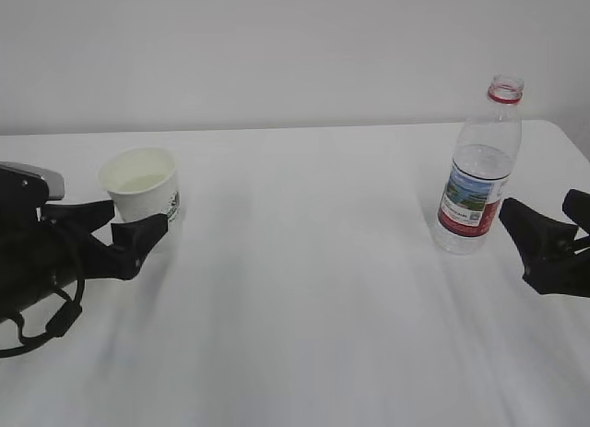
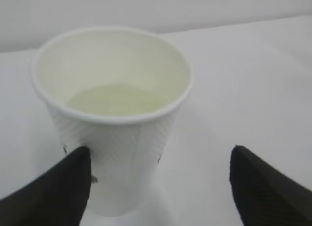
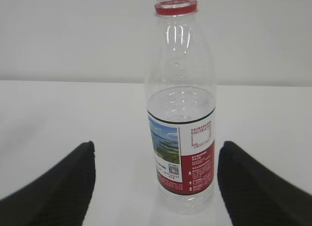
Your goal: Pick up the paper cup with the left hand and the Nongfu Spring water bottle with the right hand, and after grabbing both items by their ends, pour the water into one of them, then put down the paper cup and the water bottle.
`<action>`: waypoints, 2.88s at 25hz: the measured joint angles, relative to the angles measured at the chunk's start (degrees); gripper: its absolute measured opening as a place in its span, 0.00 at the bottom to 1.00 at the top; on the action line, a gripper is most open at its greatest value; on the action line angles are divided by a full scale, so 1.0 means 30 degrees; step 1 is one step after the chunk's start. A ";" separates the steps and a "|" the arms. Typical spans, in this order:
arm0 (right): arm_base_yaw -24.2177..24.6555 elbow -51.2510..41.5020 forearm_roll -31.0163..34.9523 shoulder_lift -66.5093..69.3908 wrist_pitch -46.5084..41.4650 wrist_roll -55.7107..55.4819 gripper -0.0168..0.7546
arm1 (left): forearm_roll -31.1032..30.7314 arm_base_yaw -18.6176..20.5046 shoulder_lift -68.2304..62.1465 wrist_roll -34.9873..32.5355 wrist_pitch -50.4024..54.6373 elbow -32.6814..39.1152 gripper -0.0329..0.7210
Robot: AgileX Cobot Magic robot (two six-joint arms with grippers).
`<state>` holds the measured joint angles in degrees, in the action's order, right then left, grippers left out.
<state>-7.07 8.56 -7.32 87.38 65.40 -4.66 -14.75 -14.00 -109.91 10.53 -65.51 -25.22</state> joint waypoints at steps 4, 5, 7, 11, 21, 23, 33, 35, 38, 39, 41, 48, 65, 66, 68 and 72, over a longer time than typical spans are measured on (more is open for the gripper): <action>0.0000 0.0000 -0.0083 0.0000 0.0000 -0.0036 0.79 | -0.0378 0.0000 0.1729 0.0656 0.0067 0.0000 0.82; 0.0000 0.0000 -0.0161 0.0000 0.0000 -0.0167 0.79 | -0.0416 0.0000 0.2225 0.0812 0.0033 0.0000 0.81; 0.0000 0.0000 -0.0375 0.0000 0.0000 -0.0865 0.79 | -0.0633 0.0000 0.3200 0.1017 0.0034 0.0000 0.80; 0.0000 0.0000 -0.0920 0.0000 0.0000 -0.1748 0.79 | -0.1701 0.0000 0.5120 0.1175 0.0736 0.0043 0.78; 0.0000 0.0000 -0.1346 -0.1218 -0.0231 -0.2275 0.79 | -0.2268 0.0000 0.9547 0.1804 0.6987 0.0196 0.78; 0.0000 0.0000 -0.1362 -0.1968 -0.0856 -0.2286 0.79 | -0.2268 0.0000 1.0188 0.2089 0.7764 0.0196 0.78; 0.0000 0.0649 -0.1621 -0.7266 -0.6362 -0.2350 0.79 | -0.2268 0.0000 1.3110 0.3017 0.9892 0.0240 0.78; 0.0000 0.0930 -0.1635 -0.8277 -0.7503 -0.2350 0.79 | -0.2268 0.0000 1.3667 0.3347 1.0566 0.0240 0.77; 0.0000 0.1385 -0.1819 -0.9710 -0.9322 -0.2350 0.79 | -0.2268 0.0000 1.4601 0.3677 1.1440 0.0240 0.77; 0.0000 0.1548 -0.1969 -1.0195 -1.0063 -0.2350 0.79 | -0.2268 0.0000 1.4967 0.3678 1.1754 0.0240 0.77; 0.0000 0.1903 -0.2380 -1.1113 -1.1486 -0.2350 0.79 | -0.2268 0.0000 1.5719 0.3744 1.2389 0.0248 0.77; 0.0000 0.2816 -0.2677 -1.4693 -1.5463 -0.2350 0.79 | -0.2268 0.0000 1.9010 0.3790 1.6145 0.0323 0.77; 0.0000 0.5305 -0.2677 -2.1158 -2.6324 -0.2350 0.79 | -0.1254 0.0000 2.6844 0.3803 2.4188 0.0345 0.75; 0.0000 0.5336 -0.2677 -2.1451 -2.6790 -0.2387 0.79 | -0.1161 0.0000 2.7115 0.3803 2.4582 0.0345 0.75; 0.0000 0.5368 -0.2677 -2.1993 -2.7582 -0.2379 0.79 | -0.1028 0.0000 2.7773 0.3803 2.5481 0.0345 0.74; 0.0000 0.5603 -0.2642 -2.3250 -2.9482 -0.2379 0.79 | -0.0692 0.0000 2.9234 0.3803 2.7374 0.0345 0.74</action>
<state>-7.07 25.37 -15.25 17.63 -23.05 -11.79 -16.82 -14.00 -22.21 21.94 16.61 -24.19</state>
